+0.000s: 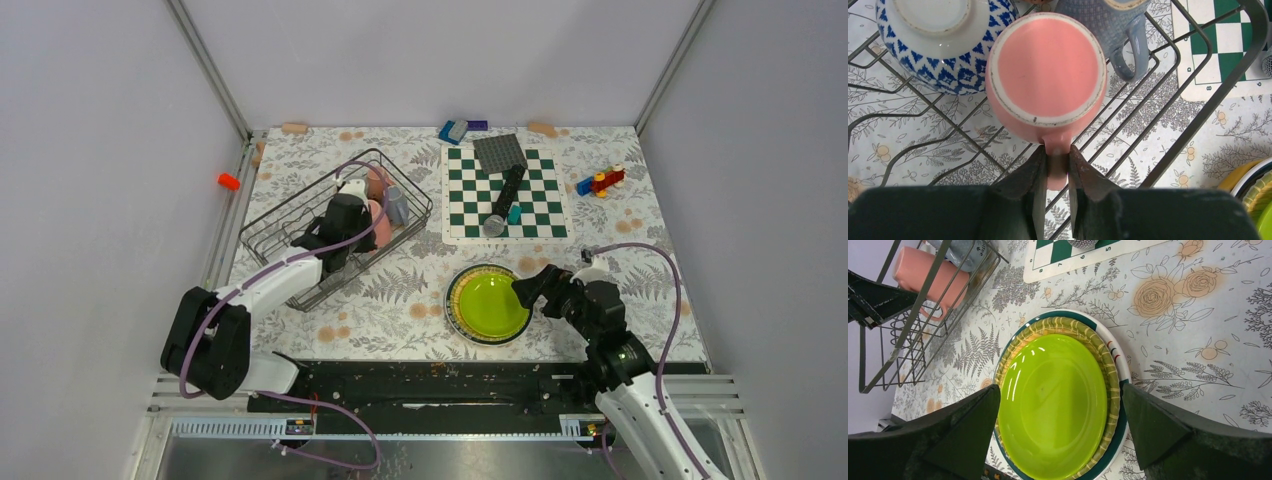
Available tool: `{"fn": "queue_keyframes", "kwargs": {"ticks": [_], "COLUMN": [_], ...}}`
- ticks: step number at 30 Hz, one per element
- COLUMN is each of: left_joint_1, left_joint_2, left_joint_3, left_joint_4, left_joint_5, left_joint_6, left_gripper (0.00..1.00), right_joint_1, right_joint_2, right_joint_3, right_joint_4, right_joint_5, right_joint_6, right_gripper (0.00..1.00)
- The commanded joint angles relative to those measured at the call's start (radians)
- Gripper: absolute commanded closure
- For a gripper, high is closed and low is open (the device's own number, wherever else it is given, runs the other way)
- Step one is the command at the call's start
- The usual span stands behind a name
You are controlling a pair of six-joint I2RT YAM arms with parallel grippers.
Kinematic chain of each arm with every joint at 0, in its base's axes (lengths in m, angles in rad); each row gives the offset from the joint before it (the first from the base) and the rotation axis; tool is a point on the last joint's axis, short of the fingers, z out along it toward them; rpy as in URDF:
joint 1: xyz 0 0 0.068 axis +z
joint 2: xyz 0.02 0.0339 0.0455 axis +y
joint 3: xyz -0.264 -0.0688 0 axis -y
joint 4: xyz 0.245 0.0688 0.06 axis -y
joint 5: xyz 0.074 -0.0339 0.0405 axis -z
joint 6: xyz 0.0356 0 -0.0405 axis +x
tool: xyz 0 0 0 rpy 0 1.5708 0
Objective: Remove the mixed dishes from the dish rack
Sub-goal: Pick up the cup from the dish rack.
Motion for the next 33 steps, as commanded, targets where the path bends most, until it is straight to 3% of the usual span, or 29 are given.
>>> {"fn": "queue_keyframes", "kwargs": {"ticks": [1, 19, 25, 29, 33], "left_joint_1": [0.003, 0.003, 0.003, 0.003, 0.002], "left_joint_2": [-0.082, -0.385, -0.520, -0.594, -0.642], "left_joint_3": [0.020, -0.136, -0.228, -0.290, -0.311], "left_joint_4": [0.036, 0.199, 0.324, 0.434, 0.506], "left_joint_5": [0.002, -0.042, -0.016, 0.055, 0.141], "left_joint_6": [-0.002, -0.096, -0.169, -0.234, -0.306], "left_gripper": [1.00, 1.00, 1.00, 1.00, 1.00], "right_joint_1": [0.007, 0.007, 0.007, 0.007, 0.007], "right_joint_2": [-0.031, -0.080, -0.074, -0.040, 0.061], "right_joint_3": [0.008, 0.001, -0.019, -0.063, -0.030], "right_joint_4": [-0.019, 0.016, 0.139, 0.368, 0.468], "right_joint_5": [0.035, -0.021, -0.100, -0.190, -0.233], "right_joint_6": [-0.003, 0.002, 0.043, 0.137, 0.172], "right_gripper": [0.00, 0.00, 0.00, 0.00, 0.00]}}
